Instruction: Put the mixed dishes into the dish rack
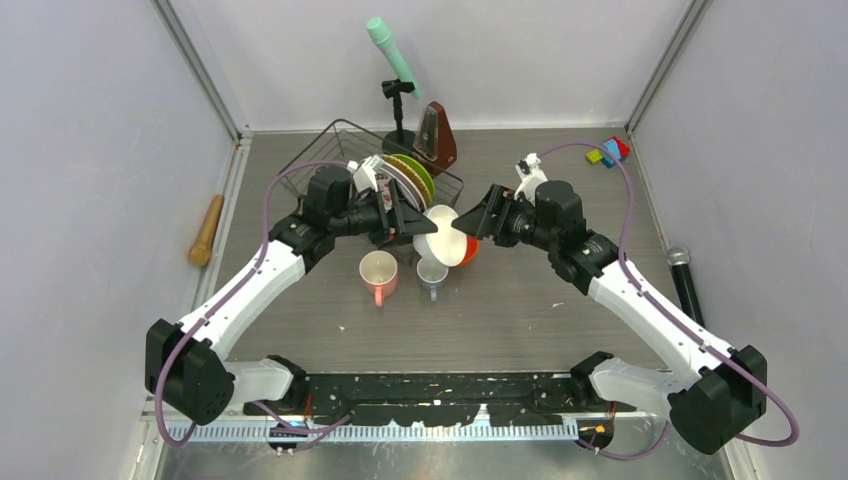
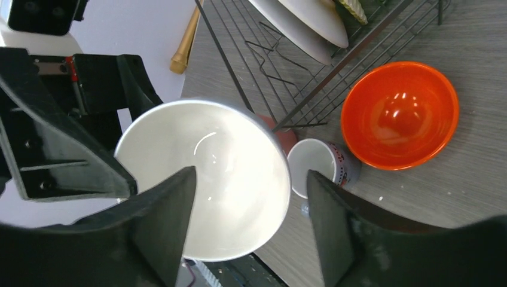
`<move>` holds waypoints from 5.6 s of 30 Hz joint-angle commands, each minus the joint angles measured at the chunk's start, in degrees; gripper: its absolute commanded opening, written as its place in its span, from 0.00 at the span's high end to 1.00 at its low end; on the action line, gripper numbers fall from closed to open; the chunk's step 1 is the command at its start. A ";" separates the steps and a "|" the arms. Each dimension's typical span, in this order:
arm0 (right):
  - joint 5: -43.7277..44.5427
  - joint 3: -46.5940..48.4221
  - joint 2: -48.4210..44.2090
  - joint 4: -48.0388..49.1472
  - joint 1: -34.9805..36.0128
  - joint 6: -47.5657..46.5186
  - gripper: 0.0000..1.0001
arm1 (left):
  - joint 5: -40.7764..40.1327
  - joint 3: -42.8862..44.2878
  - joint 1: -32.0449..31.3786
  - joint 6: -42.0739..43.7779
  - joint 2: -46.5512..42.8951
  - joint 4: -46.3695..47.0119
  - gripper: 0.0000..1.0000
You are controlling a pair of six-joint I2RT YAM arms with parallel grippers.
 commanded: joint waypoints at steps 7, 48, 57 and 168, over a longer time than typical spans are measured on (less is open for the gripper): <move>4.82 3.71 -5.81 -0.88 0.23 -3.44 0.16 | -5.99 12.32 6.13 14.70 -4.08 -15.81 1.00; 7.17 9.18 -12.13 -14.74 0.23 -8.65 0.17 | -44.98 26.37 16.42 88.44 22.33 -1.54 1.00; 10.62 10.71 -6.06 -19.22 0.21 -6.33 0.18 | -38.84 22.33 19.41 93.61 23.35 1.21 1.00; 9.81 19.03 26.61 -12.11 -0.25 8.52 0.98 | -28.89 1.58 13.84 116.73 23.83 15.13 0.00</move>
